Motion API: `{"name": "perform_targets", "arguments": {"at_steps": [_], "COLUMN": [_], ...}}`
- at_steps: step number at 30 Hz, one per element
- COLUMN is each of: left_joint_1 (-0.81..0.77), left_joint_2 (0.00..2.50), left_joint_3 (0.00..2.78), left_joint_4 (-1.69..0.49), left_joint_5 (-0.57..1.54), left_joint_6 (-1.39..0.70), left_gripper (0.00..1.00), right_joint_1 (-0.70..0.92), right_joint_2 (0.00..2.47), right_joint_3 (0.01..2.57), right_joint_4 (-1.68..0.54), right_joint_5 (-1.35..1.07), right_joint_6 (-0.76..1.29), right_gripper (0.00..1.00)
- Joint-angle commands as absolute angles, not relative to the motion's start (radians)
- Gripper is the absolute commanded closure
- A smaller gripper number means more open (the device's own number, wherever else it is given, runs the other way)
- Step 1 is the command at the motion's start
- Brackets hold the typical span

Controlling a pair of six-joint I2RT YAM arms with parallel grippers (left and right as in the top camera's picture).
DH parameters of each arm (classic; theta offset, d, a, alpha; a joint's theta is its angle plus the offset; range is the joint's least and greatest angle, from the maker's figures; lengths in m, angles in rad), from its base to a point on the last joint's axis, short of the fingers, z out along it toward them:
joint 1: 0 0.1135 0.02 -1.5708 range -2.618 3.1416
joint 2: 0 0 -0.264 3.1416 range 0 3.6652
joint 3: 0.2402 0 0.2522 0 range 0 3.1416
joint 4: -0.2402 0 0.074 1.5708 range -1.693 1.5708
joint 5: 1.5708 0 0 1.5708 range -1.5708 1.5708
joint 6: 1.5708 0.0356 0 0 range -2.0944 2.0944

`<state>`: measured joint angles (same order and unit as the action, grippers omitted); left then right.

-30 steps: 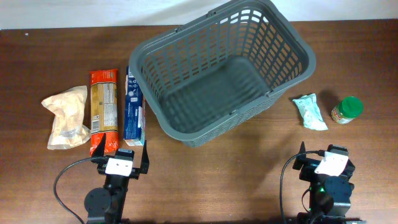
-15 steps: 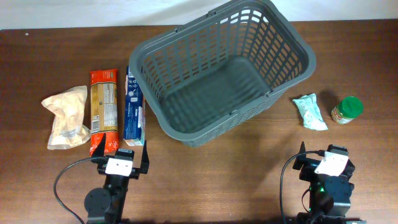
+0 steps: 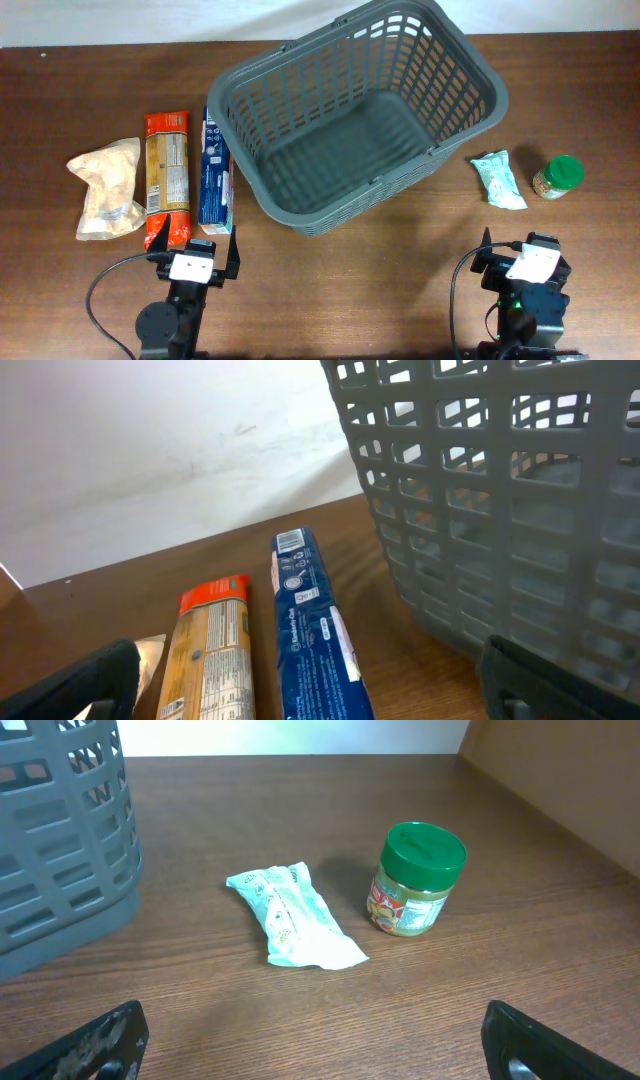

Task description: Pack container

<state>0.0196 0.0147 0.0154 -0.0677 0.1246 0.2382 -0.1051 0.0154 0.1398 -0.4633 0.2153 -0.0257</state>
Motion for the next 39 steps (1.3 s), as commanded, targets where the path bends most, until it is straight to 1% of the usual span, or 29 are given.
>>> {"name": "perform_targets", "arguments": {"at_steps": [1, 10, 13, 15, 19, 20, 24, 28, 31, 34, 37, 39], "left_joint_1": [0.02, 0.02, 0.02, 0.02, 0.02, 0.02, 0.02, 0.02, 0.02, 0.02, 0.02, 0.02], "left_joint_2": [0.006, 0.006, 0.006, 0.006, 0.006, 0.007, 0.033, 0.109, 0.199, 0.332, 0.471, 0.565], "left_joint_3": [0.01, 0.01, 0.01, 0.014, 0.076, 0.128, 0.263, 0.411, 0.543, 0.704, 0.838, 0.923], "left_joint_4": [-0.068, -0.039, -0.039, -0.047, -0.173, -0.25, -0.392, -0.488, -0.527, -0.58, -0.63, -0.662], "left_joint_5": [0.132, 0.138, 0.223, 0.313, 0.334, 0.332, 0.263, 0.189, 0.165, 0.117, 0.112, 0.115], "left_joint_6": [0.229, 0.236, 0.23, 0.174, 0.055, 0.055, 0.055, 0.055, 0.056, 0.057, 0.075, 0.076], "left_gripper": [0.01, 0.01, 0.01, 0.01, 0.01, 0.01, 0.01, 0.01, 0.01, 0.01, 0.01, 0.01], "right_joint_1": [-0.112, -0.112, -0.112, -0.112, -0.112, -0.112, -0.112, -0.112, -0.112, -0.112, -0.112, -0.112], "right_joint_2": [0.003, 0.003, 0.003, 0.003, 0.003, 0.003, 0.004, 0.004, 0.004, 0.017, 0.063, 0.13], "right_joint_3": [0.132, 0.132, 0.132, 0.132, 0.132, 0.132, 0.132, 0.181, 0.248, 0.347, 0.467, 0.572], "right_joint_4": [-0.463, -0.463, -0.463, -0.463, -0.448, -0.454, -0.445, -0.389, -0.365, -0.375, -0.425, -0.499], "right_joint_5": [0.213, 0.213, 0.213, 0.213, 0.173, 0.127, 0.038, -0.083, -0.154, -0.17, -0.169, -0.169], "right_joint_6": [-0.019, -0.019, -0.019, -0.019, -0.018, -0.018, -0.018, -0.018, -0.018, -0.018, -0.019, -0.018], "right_gripper": [0.01, 0.01, 0.01, 0.01, 0.01, 0.01, 0.01, 0.01, 0.01, 0.01, 0.01, 0.01]}}
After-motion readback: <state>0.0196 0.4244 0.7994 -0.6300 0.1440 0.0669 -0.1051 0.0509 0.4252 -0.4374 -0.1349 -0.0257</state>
